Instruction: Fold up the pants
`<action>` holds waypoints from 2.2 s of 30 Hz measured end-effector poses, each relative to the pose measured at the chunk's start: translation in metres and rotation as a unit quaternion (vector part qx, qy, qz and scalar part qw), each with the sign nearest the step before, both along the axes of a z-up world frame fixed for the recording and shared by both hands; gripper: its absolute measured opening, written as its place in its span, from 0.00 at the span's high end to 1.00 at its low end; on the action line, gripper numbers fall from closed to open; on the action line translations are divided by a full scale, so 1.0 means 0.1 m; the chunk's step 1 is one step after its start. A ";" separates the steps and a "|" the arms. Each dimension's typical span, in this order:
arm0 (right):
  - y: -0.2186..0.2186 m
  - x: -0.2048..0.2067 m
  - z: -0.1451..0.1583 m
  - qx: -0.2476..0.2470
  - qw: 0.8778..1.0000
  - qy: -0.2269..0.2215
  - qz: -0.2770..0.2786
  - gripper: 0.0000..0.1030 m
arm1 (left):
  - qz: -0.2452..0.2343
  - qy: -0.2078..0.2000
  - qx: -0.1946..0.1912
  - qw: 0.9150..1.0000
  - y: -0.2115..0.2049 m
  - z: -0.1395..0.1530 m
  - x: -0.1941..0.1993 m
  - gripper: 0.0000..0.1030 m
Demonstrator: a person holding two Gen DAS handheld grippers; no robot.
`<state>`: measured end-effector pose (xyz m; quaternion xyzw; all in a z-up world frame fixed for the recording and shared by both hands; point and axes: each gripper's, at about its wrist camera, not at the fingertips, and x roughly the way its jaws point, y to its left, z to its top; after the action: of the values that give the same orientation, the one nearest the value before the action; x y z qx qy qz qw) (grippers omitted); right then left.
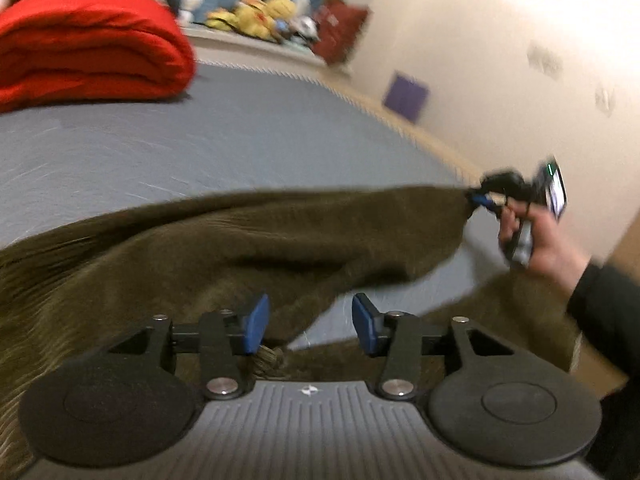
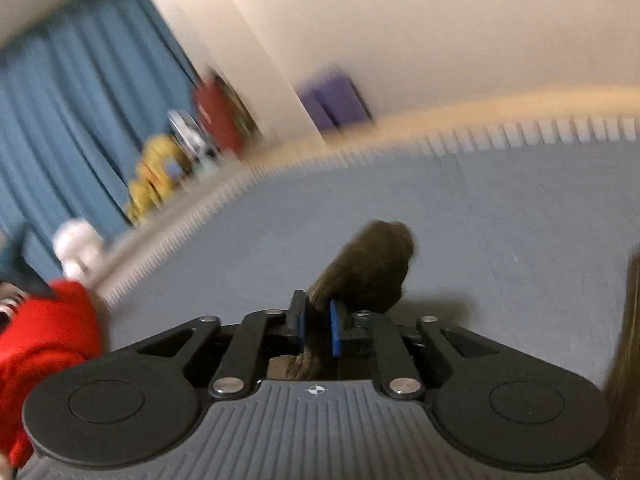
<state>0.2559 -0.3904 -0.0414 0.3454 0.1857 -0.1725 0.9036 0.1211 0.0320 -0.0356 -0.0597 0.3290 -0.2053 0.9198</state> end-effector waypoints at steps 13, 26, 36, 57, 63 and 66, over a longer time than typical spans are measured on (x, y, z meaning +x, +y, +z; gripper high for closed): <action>-0.48 -0.01 -0.71 0.099 0.993 0.056 0.032 0.51 | -0.001 0.008 0.229 0.973 -0.55 -0.71 0.51 0.46; -0.07 0.01 0.08 -0.078 0.992 0.094 -0.015 0.91 | -0.033 0.025 0.252 0.967 -0.14 -0.42 0.45 0.91; -0.31 -0.23 0.01 -0.066 0.978 0.168 -0.102 0.78 | -0.072 0.041 0.219 0.972 0.01 -0.28 0.41 0.89; 0.71 0.84 -0.10 -0.006 0.978 0.141 0.153 0.40 | 0.066 0.029 0.091 0.993 0.94 0.21 0.27 0.77; 1.17 1.31 -0.24 -0.159 0.952 0.250 0.082 0.62 | 0.158 0.009 0.107 0.982 1.40 0.25 0.27 0.76; 1.27 1.44 -0.24 -0.207 0.942 0.257 0.060 0.93 | 0.184 0.006 0.107 0.977 1.61 0.28 0.22 0.76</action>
<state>0.3998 -0.2633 -0.0649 0.0829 0.3921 -0.2360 0.8853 0.1428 0.1926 -0.0072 -0.0223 0.3381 0.0045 0.9408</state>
